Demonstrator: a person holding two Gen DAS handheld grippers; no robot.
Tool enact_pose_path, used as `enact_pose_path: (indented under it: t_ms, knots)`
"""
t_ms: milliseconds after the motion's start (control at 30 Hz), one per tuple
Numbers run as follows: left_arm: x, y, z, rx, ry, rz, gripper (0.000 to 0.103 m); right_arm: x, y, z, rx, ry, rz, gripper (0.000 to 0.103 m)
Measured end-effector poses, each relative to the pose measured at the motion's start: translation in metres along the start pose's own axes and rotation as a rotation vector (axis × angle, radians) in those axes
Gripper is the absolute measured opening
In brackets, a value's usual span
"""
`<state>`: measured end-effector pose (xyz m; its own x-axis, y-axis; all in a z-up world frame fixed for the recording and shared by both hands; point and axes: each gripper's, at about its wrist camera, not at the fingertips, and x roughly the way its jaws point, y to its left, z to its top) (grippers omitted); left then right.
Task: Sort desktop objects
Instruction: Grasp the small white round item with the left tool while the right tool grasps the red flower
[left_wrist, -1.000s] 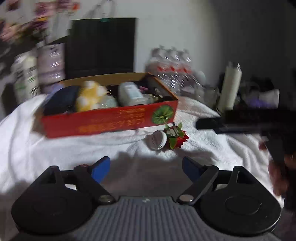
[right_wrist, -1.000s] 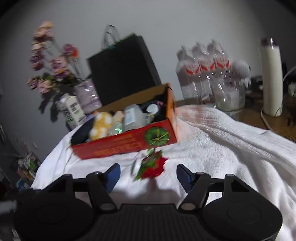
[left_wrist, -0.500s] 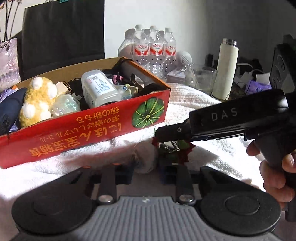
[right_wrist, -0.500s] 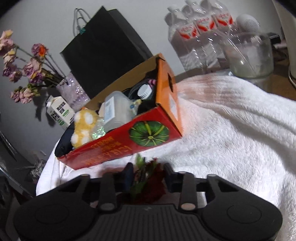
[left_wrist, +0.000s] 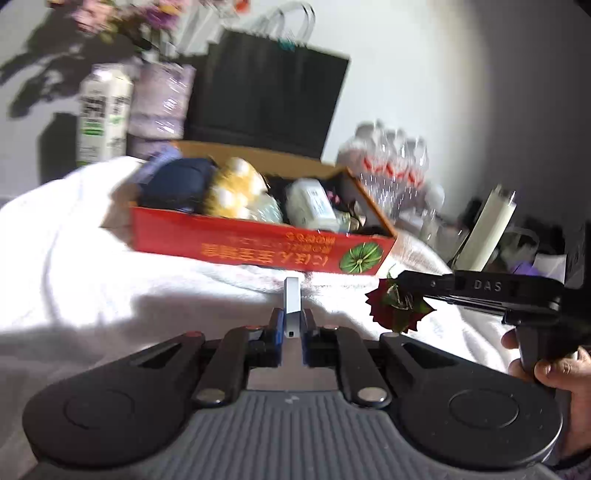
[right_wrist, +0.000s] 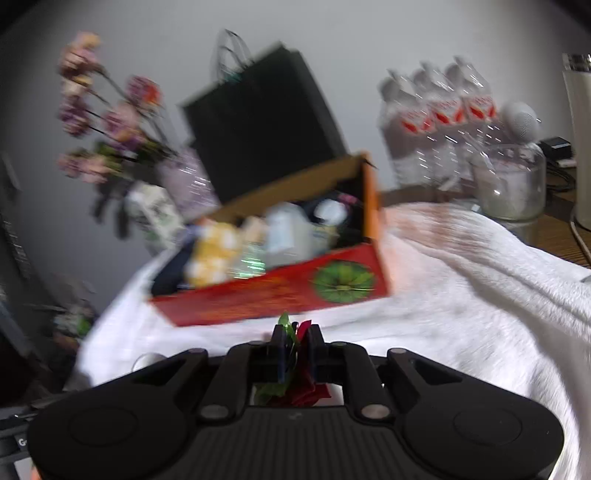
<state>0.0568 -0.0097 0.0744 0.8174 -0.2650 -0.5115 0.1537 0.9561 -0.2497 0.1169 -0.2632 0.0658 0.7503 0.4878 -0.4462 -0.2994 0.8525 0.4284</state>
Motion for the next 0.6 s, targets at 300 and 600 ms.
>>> enact_pose_path:
  t_ms: [300, 600]
  knots:
    - [-0.083, -0.005, -0.053, -0.015, -0.009, 0.031, 0.010, -0.094, 0.082, -0.087, -0.241, -0.093, -0.067, 0.011]
    - [-0.124, -0.022, -0.101, 0.026, 0.029, 0.004, 0.010, -0.145, 0.123, -0.160, -0.363, -0.067, -0.131, 0.011]
